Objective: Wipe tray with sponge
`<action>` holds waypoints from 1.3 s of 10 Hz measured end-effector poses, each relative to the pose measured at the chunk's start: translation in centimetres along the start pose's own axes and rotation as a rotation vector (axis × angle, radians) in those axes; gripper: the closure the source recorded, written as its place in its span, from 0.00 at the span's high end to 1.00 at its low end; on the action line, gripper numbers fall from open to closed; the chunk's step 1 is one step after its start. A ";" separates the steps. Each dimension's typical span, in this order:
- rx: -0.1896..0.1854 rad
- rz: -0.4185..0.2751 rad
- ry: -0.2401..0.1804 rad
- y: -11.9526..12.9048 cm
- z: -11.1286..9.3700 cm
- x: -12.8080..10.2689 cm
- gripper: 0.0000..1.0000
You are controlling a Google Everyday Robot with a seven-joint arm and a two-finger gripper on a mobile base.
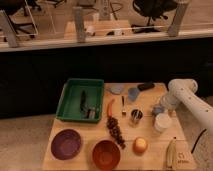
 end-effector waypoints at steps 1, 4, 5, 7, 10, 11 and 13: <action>-0.004 0.000 0.000 0.1 0.1 -0.1 0.80; -0.011 0.001 0.004 0.2 0.2 -0.2 0.80; -0.014 0.001 0.004 0.3 0.2 -0.3 0.76; -0.019 -0.004 0.010 0.4 0.2 -0.4 0.57; -0.018 -0.017 0.019 0.2 0.0 -0.6 0.26; -0.017 -0.019 0.023 0.1 -0.1 -0.7 0.16; -0.012 -0.017 0.032 -0.1 -0.4 -0.6 0.01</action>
